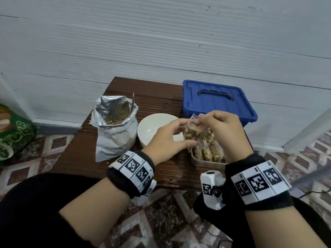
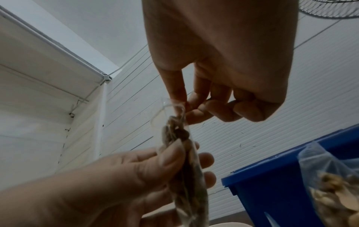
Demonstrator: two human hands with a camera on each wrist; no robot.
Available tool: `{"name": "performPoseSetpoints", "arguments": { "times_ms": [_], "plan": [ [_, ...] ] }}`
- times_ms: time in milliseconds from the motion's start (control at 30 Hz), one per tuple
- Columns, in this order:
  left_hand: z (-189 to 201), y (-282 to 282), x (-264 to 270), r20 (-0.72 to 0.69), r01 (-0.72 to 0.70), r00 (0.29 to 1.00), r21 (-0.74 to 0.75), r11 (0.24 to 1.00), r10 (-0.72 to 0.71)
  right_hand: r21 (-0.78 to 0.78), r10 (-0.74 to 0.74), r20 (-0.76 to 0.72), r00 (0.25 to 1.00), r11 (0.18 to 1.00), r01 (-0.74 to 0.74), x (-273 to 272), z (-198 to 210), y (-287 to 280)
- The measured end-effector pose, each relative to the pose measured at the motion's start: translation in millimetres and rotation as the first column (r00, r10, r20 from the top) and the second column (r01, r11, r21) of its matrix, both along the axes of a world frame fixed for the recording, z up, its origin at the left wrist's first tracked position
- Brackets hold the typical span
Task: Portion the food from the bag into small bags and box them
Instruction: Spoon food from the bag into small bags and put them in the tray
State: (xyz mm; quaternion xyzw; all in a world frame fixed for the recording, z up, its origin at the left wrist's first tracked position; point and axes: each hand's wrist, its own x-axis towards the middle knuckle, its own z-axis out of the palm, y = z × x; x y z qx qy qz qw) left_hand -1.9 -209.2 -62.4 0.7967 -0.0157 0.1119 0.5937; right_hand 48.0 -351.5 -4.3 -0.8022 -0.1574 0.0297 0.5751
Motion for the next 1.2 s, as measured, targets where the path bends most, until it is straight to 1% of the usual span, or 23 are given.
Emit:
{"name": "performPoseSetpoints", "arguments": {
  "times_ms": [167,233,300,367,467,533,633,733,833,900,967,1200],
  "plan": [
    [-5,-3,3,-0.024,-0.083,0.996,0.022,0.996,0.084,-0.066,0.050,-0.031,0.998,0.996,-0.052,-6,4,-3],
    [-6,-4,3,-0.039,-0.114,0.993,0.011,0.993,0.115,-0.159,0.059,0.012,0.998,0.986,-0.056,-8,5,-3],
    [-6,-4,2,-0.041,-0.115,0.993,-0.017,0.993,0.115,-0.273,0.068,0.089,0.994,0.961,-0.042,-9,5,-2],
    [-4,-6,2,-0.051,-0.096,0.994,-0.030,0.995,0.094,-0.322,0.053,0.148,0.988,0.947,-0.002,-8,3,-3],
    [-3,-8,1,-0.086,-0.072,0.993,0.032,0.997,0.075,-0.300,-0.020,0.178,0.984,0.951,0.073,-4,4,-12],
    [-5,-8,2,-0.101,-0.061,0.993,0.062,0.996,0.067,-0.233,-0.113,0.186,0.976,0.960,0.155,1,7,-25],
    [-9,-7,2,-0.129,-0.049,0.990,0.097,0.994,0.061,-0.148,-0.241,0.171,0.955,0.952,0.267,7,13,-48],
    [-11,-7,2,-0.163,-0.043,0.985,0.119,0.992,0.063,-0.082,-0.373,0.194,0.907,0.915,0.394,13,14,-67],
    [-12,-7,2,-0.187,-0.040,0.980,0.132,0.990,0.064,-0.098,-0.472,0.230,0.851,0.859,0.502,18,11,-80],
    [-13,-7,3,-0.202,-0.039,0.977,0.133,0.990,0.066,-0.155,-0.497,0.252,0.830,0.826,0.542,21,8,-87],
    [-14,-6,3,-0.211,-0.042,0.975,0.132,0.990,0.069,-0.209,-0.500,0.254,0.828,0.808,0.551,24,4,-91],
    [-15,-7,3,-0.239,-0.033,0.969,0.136,0.990,0.066,-0.310,-0.462,0.166,0.871,0.814,0.491,27,-15,-85]
  ]
}}
